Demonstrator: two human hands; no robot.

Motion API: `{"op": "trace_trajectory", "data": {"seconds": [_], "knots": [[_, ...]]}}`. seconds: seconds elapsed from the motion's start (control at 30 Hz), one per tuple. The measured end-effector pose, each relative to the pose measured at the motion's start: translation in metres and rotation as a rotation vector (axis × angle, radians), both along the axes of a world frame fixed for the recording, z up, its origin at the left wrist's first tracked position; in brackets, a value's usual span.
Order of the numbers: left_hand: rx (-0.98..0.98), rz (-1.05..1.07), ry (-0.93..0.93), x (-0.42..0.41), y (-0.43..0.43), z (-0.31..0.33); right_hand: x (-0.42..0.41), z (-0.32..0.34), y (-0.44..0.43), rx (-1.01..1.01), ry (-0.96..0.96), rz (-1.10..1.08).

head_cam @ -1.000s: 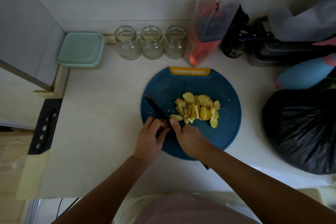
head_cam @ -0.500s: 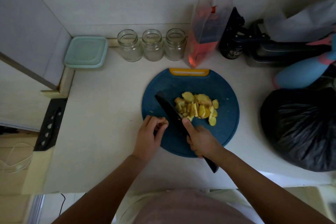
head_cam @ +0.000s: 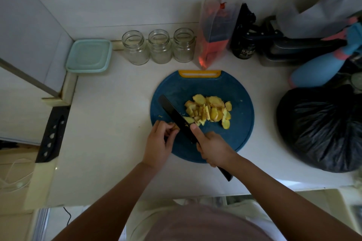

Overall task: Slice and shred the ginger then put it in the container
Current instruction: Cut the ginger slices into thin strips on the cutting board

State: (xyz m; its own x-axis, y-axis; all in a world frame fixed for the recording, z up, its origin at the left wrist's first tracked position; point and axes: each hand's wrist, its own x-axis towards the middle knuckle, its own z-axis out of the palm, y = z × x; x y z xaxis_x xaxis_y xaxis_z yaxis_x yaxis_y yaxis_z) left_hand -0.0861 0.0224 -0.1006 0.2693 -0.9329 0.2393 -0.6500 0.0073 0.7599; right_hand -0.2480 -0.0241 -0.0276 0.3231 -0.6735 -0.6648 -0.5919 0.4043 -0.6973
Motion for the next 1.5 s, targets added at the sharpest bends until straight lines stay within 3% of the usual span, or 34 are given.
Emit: {"op": "trace_trajectory", "data": {"seconds": [0.73,1.2,1.5], "knots": [[-0.016,-0.04,-0.029,0.002,0.001,0.0,0.008,0.004,0.005,-0.173,0.071,0.126],[-0.062,-0.019,-0.015,0.002,0.0,-0.003,0.013,0.006,-0.007,0.138,0.066,-0.005],[-0.018,-0.006,0.024,0.002,0.001,-0.003,0.021,0.004,-0.006,0.089,0.145,0.117]]}}
